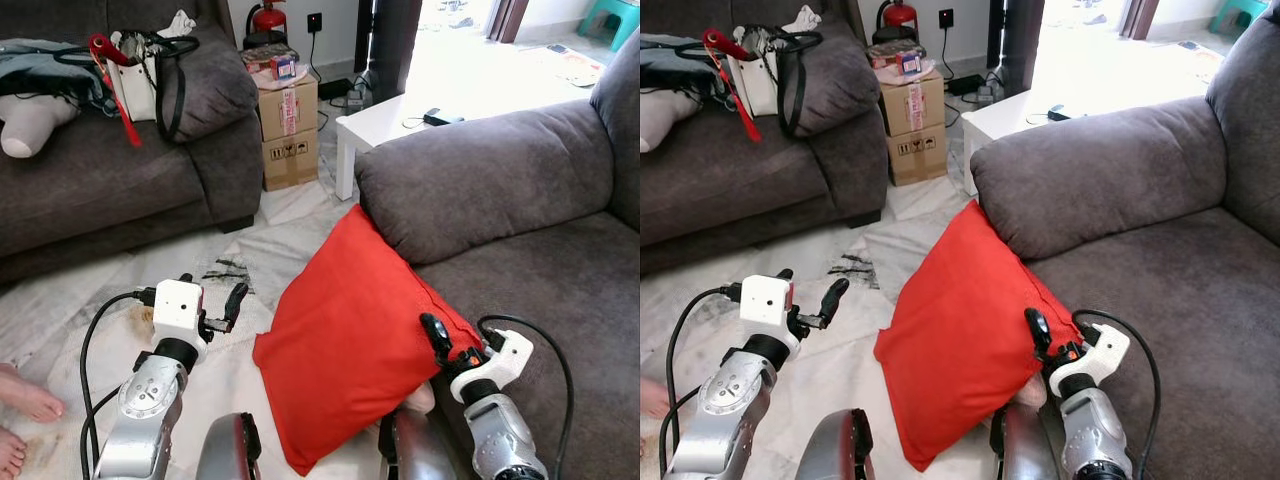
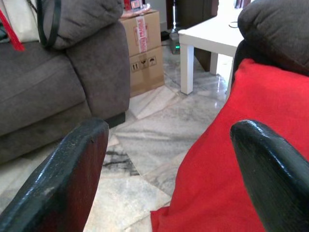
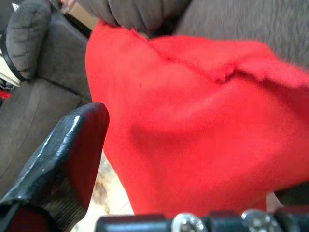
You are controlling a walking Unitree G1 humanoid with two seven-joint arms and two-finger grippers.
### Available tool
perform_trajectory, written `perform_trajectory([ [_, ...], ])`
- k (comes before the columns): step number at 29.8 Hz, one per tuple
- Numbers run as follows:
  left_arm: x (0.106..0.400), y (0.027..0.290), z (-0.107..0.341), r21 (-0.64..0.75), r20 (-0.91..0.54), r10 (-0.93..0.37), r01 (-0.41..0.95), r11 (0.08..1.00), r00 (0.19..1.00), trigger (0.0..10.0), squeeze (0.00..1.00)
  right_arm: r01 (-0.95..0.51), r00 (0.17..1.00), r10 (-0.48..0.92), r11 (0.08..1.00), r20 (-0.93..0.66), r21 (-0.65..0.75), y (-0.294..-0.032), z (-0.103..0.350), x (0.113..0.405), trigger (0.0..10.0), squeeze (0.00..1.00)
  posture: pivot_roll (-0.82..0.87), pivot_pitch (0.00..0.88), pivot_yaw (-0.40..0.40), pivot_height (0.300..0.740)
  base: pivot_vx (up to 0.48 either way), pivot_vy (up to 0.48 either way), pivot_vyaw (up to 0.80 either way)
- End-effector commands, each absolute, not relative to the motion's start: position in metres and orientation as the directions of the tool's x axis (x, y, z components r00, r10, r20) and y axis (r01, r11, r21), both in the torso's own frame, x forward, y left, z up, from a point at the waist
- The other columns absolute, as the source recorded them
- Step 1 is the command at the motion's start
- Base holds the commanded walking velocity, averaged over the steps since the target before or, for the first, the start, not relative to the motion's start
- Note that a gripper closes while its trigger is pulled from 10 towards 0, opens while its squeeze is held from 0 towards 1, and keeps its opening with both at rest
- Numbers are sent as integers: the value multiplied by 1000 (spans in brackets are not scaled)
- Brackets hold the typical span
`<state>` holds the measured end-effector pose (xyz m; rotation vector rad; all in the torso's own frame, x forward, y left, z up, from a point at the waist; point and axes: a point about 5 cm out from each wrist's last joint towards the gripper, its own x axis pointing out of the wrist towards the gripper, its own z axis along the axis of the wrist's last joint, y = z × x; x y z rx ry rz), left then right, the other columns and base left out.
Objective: Move the pillow to the sofa from floor
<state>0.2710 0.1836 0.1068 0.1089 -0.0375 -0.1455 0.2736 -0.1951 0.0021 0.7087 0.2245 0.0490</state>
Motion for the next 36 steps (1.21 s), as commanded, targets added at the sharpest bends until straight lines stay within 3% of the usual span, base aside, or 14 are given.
perform_trajectory([
  [1, 268, 182, 107, 112, 20, -148, 145, 983, 989, 10000, 0, 34, 969, 133, 762, -208, 647, -188, 0, 275, 10000, 0, 44, 131, 4, 575, 0, 0, 0],
  [19, 267, 176, 106, 99, 19, -148, 145, 984, 989, 10000, 0, 65, 975, 95, 743, -202, 666, -179, 1, 282, 10000, 0, 47, 136, -6, 575, 0, 0, 0],
  [20, 267, 176, 106, 99, 20, -146, 144, 985, 989, 10000, 0, 67, 975, 93, 744, -203, 664, -178, 1, 282, 7725, 0, 47, 137, -7, 575, 0, 0, 0],
  [21, 267, 176, 106, 98, 21, -145, 142, 985, 989, 10000, 0, 70, 975, 88, 746, -202, 663, -178, 1, 282, 3059, 0, 47, 137, -7, 575, 0, 0, 0],
  [22, 267, 176, 106, 98, 21, -145, 142, 985, 989, 10000, 0, 70, 975, 88, 746, -202, 663, -178, 1, 282, 3059, 0, 47, 137, -7, 575, 0, 0, 0],
  [23, 266, 176, 106, 98, 21, -144, 141, 985, 989, 10000, 0, 74, 977, 82, 740, -199, 669, -178, 1, 282, 0, 0, 47, 137, -8, 575, 0, 0, 0],
  [36, 266, 174, 104, 92, 16, -144, 142, 985, 989, 10000, 0, 65, 979, 84, 732, -185, 678, -178, 1, 282, 0, 0, 33, 131, -9, 575, 0, 0, 0],
])
